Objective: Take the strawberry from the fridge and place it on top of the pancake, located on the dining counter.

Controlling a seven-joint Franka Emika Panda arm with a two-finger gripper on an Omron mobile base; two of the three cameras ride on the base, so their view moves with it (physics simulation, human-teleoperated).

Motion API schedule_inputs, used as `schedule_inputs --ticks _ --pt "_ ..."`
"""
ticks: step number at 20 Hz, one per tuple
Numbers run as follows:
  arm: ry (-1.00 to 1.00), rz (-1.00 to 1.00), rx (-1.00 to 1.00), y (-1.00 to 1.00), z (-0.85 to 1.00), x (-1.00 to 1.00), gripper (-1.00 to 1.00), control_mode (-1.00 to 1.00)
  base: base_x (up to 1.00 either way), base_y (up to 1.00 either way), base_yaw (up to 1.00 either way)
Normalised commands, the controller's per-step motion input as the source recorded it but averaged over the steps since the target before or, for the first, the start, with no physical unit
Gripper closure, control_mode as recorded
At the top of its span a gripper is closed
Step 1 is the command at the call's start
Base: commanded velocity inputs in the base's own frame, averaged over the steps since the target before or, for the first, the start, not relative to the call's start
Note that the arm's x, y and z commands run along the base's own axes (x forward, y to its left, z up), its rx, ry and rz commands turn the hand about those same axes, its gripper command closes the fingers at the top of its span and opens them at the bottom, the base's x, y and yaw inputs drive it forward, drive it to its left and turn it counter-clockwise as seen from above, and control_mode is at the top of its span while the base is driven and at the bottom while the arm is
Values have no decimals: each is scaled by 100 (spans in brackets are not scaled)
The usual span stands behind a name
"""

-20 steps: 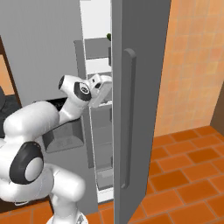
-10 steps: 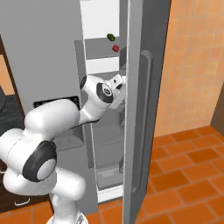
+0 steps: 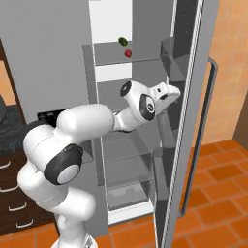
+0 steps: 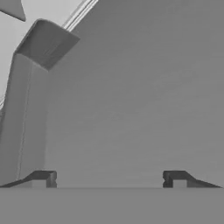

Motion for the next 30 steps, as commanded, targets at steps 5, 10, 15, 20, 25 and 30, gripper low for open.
schedule_inputs --ticks 5,10,15,20,25,30 --pt "-6 0 18 -53 14 -5 -100 -100 0 0 0" --pt "-9 -4 10 70 13 -76 -100 -100 0 0 0" --pt "-2 -3 2 100 0 -74 -100 -100 0 0 0" --pt "0 0 14 92 0 -69 -100 -100 0 0 0" --pt "0 0 23 91 0 -75 -100 -100 0 0 0" --pt "0 0 25 99 -9 -74 -100 -100 0 0 0"
